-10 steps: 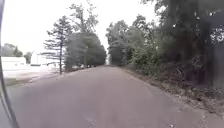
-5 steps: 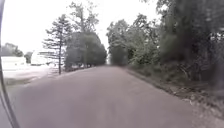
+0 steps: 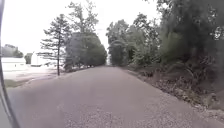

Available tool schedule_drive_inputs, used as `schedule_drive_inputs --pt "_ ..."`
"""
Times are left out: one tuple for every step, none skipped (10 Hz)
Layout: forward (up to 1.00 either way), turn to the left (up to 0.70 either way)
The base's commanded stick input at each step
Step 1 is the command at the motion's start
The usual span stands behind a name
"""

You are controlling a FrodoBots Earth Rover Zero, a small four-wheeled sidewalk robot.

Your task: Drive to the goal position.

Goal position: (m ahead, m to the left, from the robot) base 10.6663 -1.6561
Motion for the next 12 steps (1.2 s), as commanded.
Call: schedule_drive_inputs --pt "0.7 0.0" --pt "0.7 0.0" --pt "0.7 0.0" --pt "0.7 0.0" --pt "0.7 0.0" --pt "0.7 0.0" --pt "0.7 0.0" --pt "0.7 0.0" --pt "0.7 0.0" --pt "0.7 0.0" --pt "0.7 0.0" --pt "0.7 0.0"
